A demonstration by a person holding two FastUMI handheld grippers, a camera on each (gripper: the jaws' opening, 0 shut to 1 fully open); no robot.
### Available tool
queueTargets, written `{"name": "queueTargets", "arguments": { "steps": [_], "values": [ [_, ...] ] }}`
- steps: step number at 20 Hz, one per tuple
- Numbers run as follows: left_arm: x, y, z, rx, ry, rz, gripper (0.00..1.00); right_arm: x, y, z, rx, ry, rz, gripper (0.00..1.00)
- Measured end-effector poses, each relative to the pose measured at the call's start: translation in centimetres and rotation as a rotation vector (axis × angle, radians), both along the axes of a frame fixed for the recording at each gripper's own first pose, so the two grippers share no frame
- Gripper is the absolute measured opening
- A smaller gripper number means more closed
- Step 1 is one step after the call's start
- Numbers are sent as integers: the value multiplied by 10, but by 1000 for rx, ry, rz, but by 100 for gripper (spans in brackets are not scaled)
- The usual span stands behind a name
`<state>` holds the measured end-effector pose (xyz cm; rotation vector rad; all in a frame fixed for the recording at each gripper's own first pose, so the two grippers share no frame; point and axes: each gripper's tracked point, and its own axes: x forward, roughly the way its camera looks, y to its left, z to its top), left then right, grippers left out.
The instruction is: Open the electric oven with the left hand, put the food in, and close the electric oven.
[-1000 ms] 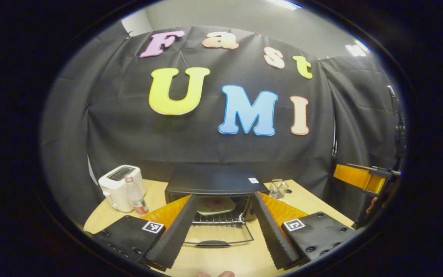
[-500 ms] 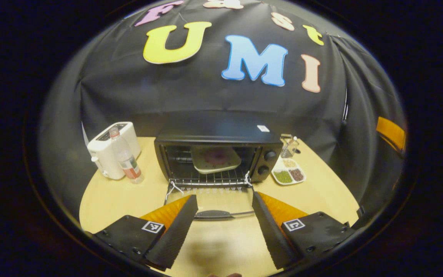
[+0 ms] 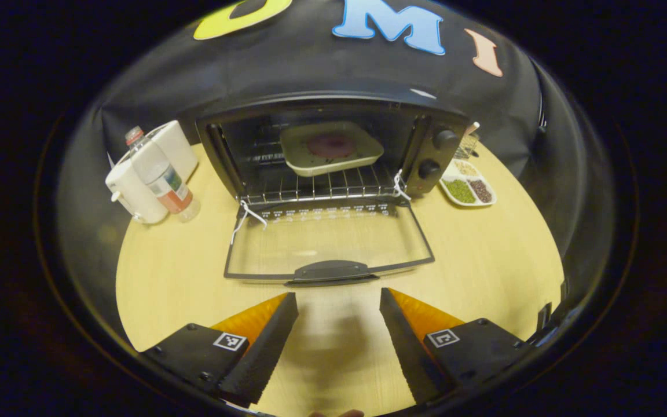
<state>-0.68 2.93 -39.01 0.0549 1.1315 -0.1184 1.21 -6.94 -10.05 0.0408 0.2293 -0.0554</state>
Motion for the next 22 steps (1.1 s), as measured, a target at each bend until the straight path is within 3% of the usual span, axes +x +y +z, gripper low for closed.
{"name": "queueTargets", "arguments": {
  "steps": [6, 13, 17, 22],
  "values": [
    [1, 7, -45, 17, 140, 20, 97, -3, -17, -11, 3, 40, -44, 78],
    [10, 7, -67, 31, 215, 35, 100, -8, -32, -16, 2, 58, -96, 77],
    [11, 7, -69, 30, 217, 29, 96, -7, -35, -15, 2, 58, -116, 78],
    [9, 7, -52, 26, 183, 24, 100, -14, -37, -11, 12, 39, -136, 78]
  ]
}}
